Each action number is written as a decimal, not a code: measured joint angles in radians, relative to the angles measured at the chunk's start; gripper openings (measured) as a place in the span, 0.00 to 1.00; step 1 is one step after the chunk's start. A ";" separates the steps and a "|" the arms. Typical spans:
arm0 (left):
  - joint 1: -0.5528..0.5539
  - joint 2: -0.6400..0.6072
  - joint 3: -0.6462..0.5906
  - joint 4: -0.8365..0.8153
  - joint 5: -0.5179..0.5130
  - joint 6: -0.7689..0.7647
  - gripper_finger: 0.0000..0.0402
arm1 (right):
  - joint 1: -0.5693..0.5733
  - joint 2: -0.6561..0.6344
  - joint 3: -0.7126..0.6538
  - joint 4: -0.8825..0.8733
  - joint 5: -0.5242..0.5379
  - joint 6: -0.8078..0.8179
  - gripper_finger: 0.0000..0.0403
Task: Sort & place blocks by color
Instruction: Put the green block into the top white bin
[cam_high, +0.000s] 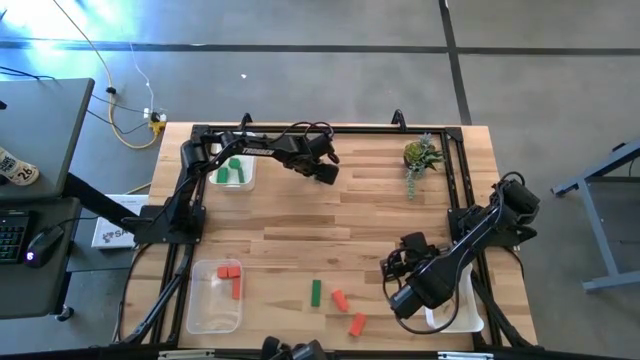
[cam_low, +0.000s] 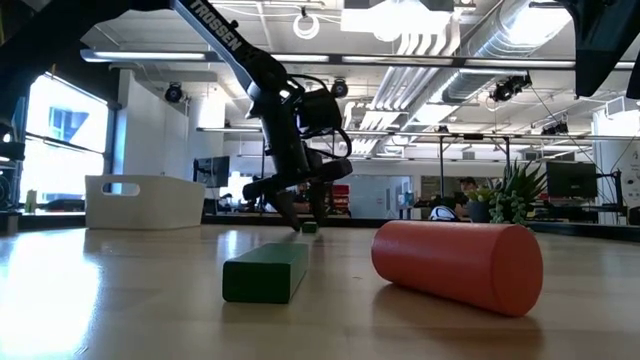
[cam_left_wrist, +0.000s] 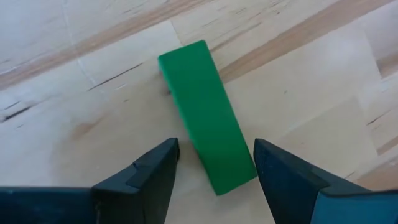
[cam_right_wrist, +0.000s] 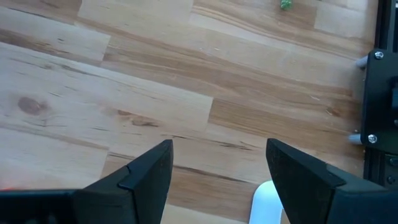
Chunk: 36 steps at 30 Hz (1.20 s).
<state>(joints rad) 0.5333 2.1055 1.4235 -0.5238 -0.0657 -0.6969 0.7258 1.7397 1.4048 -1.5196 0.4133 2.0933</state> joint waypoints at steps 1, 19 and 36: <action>0.000 0.000 0.001 -0.005 0.001 0.006 0.50 | 0.000 0.000 0.000 -0.001 0.000 0.000 0.61; 0.018 0.005 0.040 -0.150 -0.089 0.209 0.24 | 0.006 0.000 0.000 -0.012 0.000 -0.007 0.61; -0.022 -0.175 0.040 -0.247 0.058 0.328 0.20 | -0.011 0.000 0.000 -0.031 0.005 -0.008 0.61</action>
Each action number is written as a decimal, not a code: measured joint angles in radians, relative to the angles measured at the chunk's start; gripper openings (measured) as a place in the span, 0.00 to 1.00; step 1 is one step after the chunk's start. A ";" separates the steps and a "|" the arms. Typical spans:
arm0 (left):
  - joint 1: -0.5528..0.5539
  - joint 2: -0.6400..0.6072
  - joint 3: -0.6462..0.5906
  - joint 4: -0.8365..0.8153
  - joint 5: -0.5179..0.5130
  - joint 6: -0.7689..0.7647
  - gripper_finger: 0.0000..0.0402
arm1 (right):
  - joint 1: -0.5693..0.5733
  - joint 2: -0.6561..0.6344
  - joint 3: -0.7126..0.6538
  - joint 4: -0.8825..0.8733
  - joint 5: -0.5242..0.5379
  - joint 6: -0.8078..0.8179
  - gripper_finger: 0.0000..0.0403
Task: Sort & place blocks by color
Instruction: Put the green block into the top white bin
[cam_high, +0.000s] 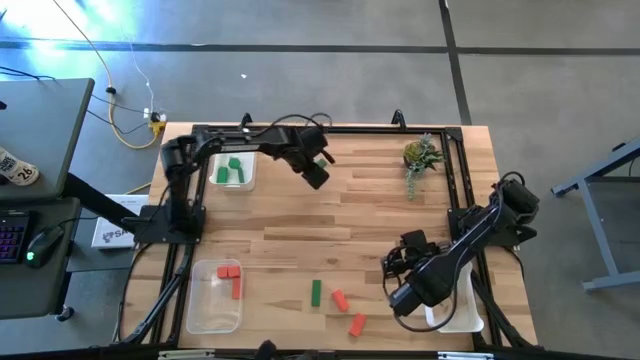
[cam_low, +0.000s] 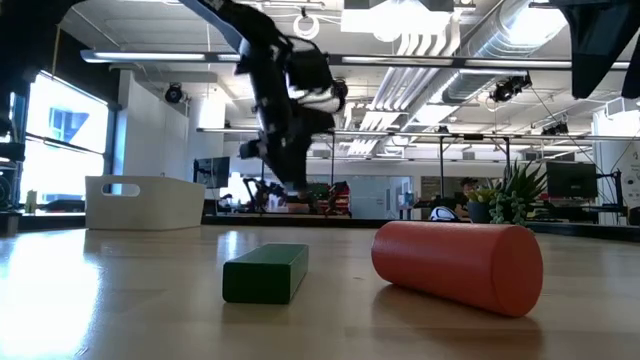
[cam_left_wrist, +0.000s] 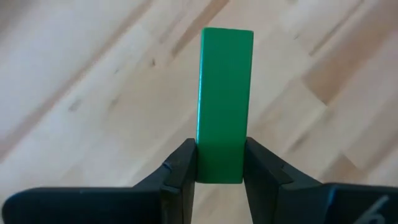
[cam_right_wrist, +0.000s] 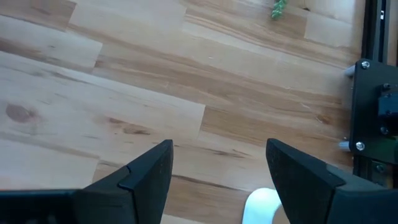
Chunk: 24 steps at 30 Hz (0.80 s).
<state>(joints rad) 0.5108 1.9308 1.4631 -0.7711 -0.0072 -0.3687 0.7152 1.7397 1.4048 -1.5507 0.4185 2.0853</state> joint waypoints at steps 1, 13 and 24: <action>-0.001 -0.028 0.000 -0.014 0.003 0.012 0.20 | -0.002 0.000 0.000 0.001 0.000 0.000 0.61; 0.058 -0.403 -0.001 -0.340 -0.136 0.029 0.20 | -0.002 0.000 0.000 0.085 -0.001 0.000 0.61; 0.168 -0.612 -0.295 -0.420 -0.130 -0.087 0.20 | -0.002 0.000 0.000 0.211 -0.001 -0.053 0.61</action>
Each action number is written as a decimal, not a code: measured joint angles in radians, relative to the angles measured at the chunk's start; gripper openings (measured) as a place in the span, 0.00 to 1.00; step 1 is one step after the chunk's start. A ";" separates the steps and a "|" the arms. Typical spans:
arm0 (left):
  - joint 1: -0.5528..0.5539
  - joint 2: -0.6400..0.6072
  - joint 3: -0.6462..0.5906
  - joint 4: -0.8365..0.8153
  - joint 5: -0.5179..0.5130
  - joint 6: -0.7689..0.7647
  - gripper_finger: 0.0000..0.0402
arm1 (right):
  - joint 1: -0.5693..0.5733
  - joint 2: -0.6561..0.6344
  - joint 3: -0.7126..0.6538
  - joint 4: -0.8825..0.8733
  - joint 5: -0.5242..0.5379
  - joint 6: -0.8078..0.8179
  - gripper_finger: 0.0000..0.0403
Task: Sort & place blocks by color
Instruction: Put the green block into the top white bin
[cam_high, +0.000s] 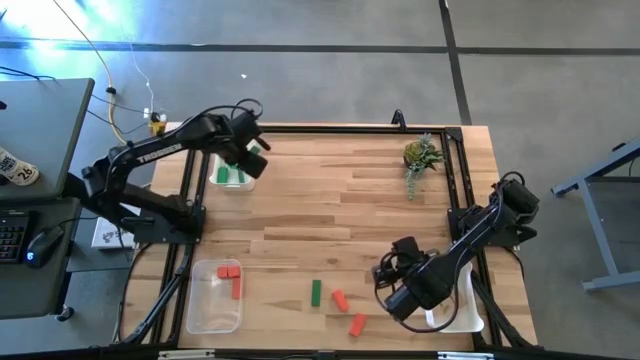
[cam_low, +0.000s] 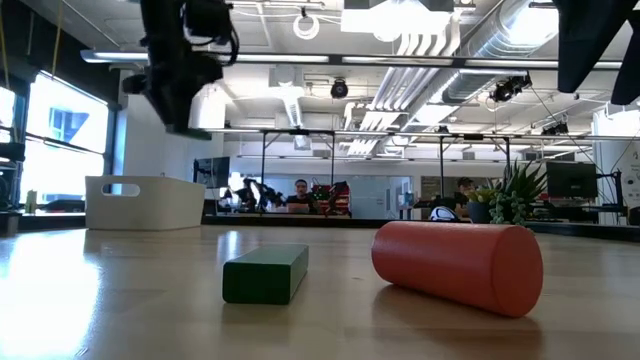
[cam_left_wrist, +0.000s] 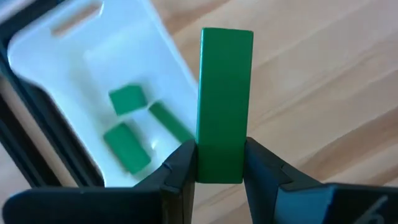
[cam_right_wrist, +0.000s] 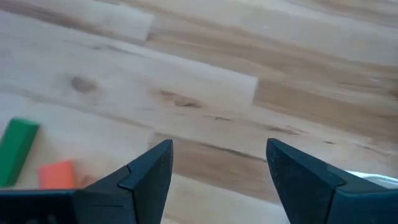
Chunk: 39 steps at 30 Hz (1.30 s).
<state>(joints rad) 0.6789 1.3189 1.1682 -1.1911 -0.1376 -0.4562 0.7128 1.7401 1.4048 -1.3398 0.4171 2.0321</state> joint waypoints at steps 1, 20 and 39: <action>0.012 -0.010 -0.032 0.012 0.000 -0.009 0.20 | -0.002 0.000 0.000 0.021 0.000 -0.023 0.61; 0.135 -0.028 -0.298 0.199 -0.048 -0.097 0.21 | -0.065 0.000 0.000 0.442 -0.027 -0.327 0.61; 0.217 -0.027 -0.322 0.205 -0.054 -0.047 0.37 | -0.091 0.108 0.000 0.699 -0.166 -0.575 0.61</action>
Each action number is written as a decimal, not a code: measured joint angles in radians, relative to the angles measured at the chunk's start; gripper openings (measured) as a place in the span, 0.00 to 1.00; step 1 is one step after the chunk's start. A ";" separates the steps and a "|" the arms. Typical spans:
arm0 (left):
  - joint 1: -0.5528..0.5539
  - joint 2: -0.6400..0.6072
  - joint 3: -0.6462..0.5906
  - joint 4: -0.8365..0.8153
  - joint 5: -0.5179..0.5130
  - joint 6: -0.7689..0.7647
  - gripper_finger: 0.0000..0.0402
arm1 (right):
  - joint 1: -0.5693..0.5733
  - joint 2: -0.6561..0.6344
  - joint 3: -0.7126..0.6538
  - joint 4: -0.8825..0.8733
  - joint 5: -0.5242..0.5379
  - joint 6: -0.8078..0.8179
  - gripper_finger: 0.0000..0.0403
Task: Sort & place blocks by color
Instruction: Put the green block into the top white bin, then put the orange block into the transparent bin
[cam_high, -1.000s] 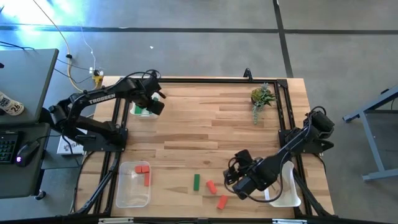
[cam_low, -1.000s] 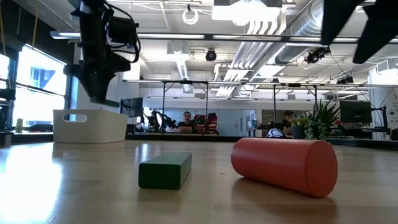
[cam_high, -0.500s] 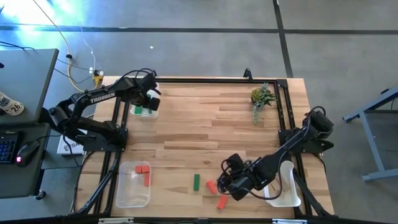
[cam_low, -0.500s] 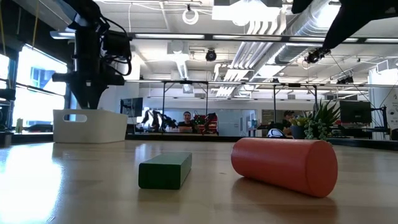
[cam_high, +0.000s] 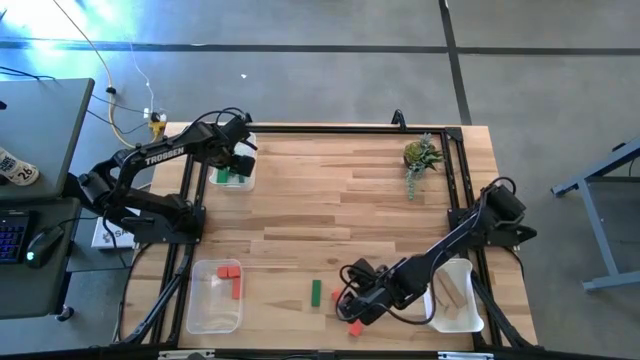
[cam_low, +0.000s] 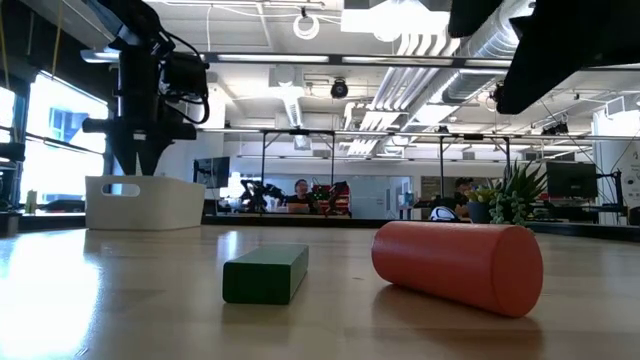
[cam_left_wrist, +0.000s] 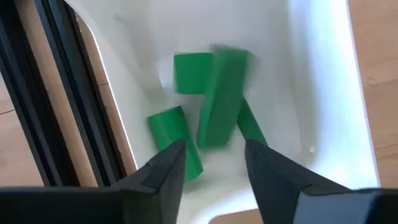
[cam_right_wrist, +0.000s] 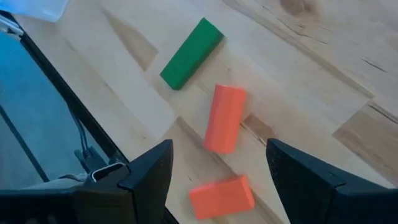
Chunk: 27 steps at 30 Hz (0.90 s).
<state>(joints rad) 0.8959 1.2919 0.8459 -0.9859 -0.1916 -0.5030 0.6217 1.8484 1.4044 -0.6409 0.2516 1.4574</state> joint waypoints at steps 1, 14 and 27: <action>0.000 0.000 0.000 0.000 -0.001 0.000 0.40 | -0.001 0.000 0.000 0.000 0.001 0.000 0.61; 0.000 0.000 0.019 0.052 0.031 0.117 0.49 | -0.026 0.000 0.000 0.102 -0.006 -0.004 0.61; 0.000 0.000 0.183 0.026 0.168 0.227 0.49 | -0.067 -0.003 0.060 0.192 0.007 -0.071 0.61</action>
<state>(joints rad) 0.8956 1.2922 1.0292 -0.9601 -0.0232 -0.2764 0.5548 1.8458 1.4644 -0.4493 0.2585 1.3864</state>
